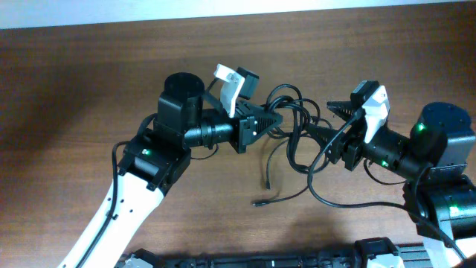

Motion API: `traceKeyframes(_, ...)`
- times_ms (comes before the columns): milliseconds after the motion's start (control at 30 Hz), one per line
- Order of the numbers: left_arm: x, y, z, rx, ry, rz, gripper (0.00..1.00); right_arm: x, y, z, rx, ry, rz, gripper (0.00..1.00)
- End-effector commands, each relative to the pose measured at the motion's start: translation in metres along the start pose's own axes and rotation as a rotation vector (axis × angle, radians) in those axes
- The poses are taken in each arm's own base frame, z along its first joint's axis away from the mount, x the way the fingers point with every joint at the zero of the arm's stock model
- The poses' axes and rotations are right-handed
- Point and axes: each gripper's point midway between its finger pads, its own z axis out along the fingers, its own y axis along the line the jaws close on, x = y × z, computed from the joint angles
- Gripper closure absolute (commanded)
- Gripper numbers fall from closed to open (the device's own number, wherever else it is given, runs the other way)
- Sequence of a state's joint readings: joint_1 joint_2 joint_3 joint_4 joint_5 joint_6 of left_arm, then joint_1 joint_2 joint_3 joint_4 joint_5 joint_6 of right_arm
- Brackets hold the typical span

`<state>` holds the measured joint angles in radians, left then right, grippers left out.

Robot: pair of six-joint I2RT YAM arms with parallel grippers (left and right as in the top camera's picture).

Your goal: Untangle cables

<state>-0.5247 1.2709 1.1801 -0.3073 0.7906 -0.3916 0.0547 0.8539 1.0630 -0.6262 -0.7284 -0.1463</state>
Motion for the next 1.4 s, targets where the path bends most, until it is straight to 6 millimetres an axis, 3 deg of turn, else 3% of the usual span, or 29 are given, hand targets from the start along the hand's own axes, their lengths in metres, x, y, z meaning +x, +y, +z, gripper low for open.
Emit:
traceKeyframes(0,0.0,-0.043,-0.003,0.163,0.015,0.14,1.0,-0.003,0.003,-0.001,-0.02,-0.012,-0.117,0.48)
traceKeyframes(33,0.0,-0.048,-0.001,0.18,0.013,0.158,1.0,-0.003,0.004,-0.001,-0.022,-0.011,-0.116,0.57)
traceKeyframes(67,-0.001,-0.054,0.0,0.192,0.005,0.176,1.0,-0.003,0.008,-0.001,-0.049,-0.013,-0.113,0.81)
traceKeyframes(167,-0.007,-0.056,0.0,0.196,-0.019,0.197,1.0,-0.001,0.018,-0.002,-0.107,-0.014,-0.099,0.96)
traceKeyframes(333,-0.011,-0.049,0.002,0.149,-0.039,0.177,1.0,0.011,0.014,-0.001,-0.08,0.033,-0.058,0.96)
traceKeyframes(433,-0.014,-0.044,0.001,0.125,-0.05,0.159,1.0,0.025,-0.032,-0.005,0.203,0.098,0.14,0.96)
traceKeyframes(600,-0.023,-0.036,-0.011,0.102,-0.079,0.159,1.0,0.055,-0.078,-0.028,0.54,0.168,0.354,0.96)
traceKeyframes(767,-0.032,-0.029,-0.023,0.07,-0.114,0.162,1.0,0.08,-0.078,-0.036,0.596,0.24,0.486,0.96)
traceKeyframes(800,-0.032,-0.028,-0.024,0.067,-0.114,0.159,1.0,0.08,-0.075,-0.035,0.581,0.241,0.486,0.95)
traceKeyframes(867,-0.032,-0.027,-0.024,0.065,-0.112,0.156,1.0,0.077,-0.066,-0.028,0.5,0.249,0.43,0.59)
traceKeyframes(933,-0.032,-0.027,-0.024,0.065,-0.112,0.159,1.0,0.072,-0.055,-0.022,0.411,0.255,0.342,0.43)
traceKeyframes(1000,-0.029,-0.026,-0.023,0.061,-0.103,0.158,1.0,0.064,-0.047,-0.017,0.345,0.237,0.279,0.4)
traceKeyframes(1167,-0.021,-0.021,-0.023,0.048,-0.073,0.15,1.0,0.023,0.01,-0.002,-0.046,0.085,-0.007,0.39)
traceKeyframes(1367,-0.013,-0.041,-0.022,0.152,-0.034,0.166,1.0,-0.011,0.012,-0.002,-0.068,-0.046,-0.156,0.38)
